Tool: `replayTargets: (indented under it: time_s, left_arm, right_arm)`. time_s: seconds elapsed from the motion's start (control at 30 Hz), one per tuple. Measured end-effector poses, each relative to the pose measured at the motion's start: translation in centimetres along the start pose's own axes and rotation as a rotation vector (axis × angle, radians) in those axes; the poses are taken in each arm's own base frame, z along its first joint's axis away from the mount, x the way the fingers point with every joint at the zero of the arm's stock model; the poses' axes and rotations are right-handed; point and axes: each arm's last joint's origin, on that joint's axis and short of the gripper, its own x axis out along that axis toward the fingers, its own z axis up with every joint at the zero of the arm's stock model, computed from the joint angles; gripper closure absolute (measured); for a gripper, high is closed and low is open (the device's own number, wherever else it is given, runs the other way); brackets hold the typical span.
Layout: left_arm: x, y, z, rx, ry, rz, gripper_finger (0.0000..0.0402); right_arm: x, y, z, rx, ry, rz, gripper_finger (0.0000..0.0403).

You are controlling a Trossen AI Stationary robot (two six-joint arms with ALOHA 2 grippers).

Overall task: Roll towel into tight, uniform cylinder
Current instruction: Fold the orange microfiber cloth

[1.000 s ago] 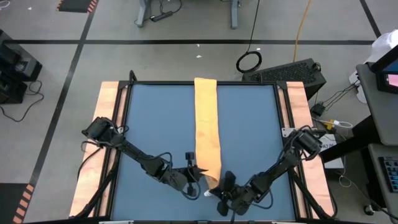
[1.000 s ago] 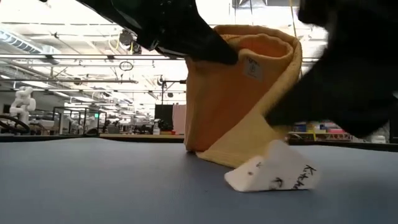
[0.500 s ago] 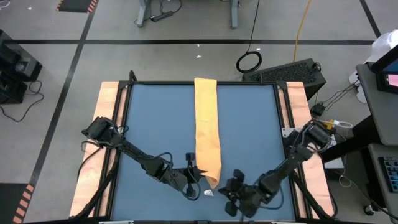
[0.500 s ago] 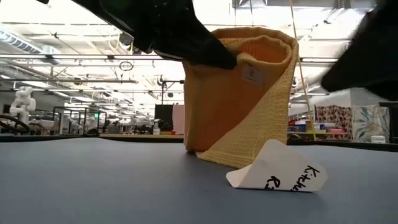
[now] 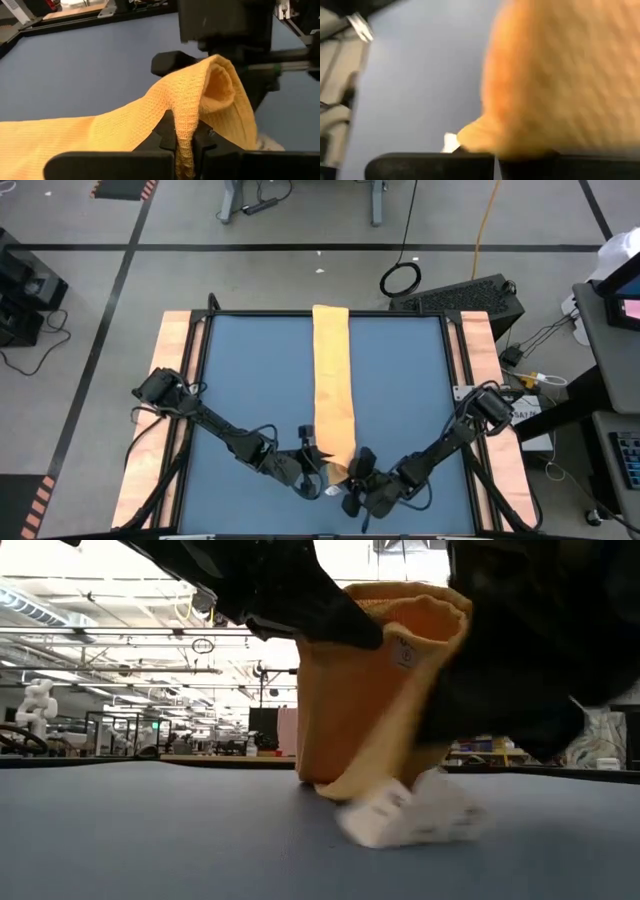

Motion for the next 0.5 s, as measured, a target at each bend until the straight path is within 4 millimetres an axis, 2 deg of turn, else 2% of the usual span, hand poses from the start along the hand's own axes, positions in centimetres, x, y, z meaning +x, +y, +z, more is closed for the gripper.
replayTargets:
  time_s: [0.23, 0.37, 0.5]
  left_arm:
    - [0.2, -0.2, -1.0, -0.005, 0.076, -0.061, 0.0391]
    - [0.4, -0.7, -1.4, -0.029, 0.111, -0.187, 0.0391]
    - [0.4, -0.7, -1.6, -0.022, 0.131, -0.200, 0.0377]
  right_arm:
    - [0.1, 1.1, 1.2, -0.009, -0.089, 0.098, 0.0403]
    - [0.2, 0.6, 0.7, 0.027, -0.023, 0.070, 0.0403]
    - [0.1, 0.5, 0.2, 0.055, 0.055, 0.083, 0.0403]
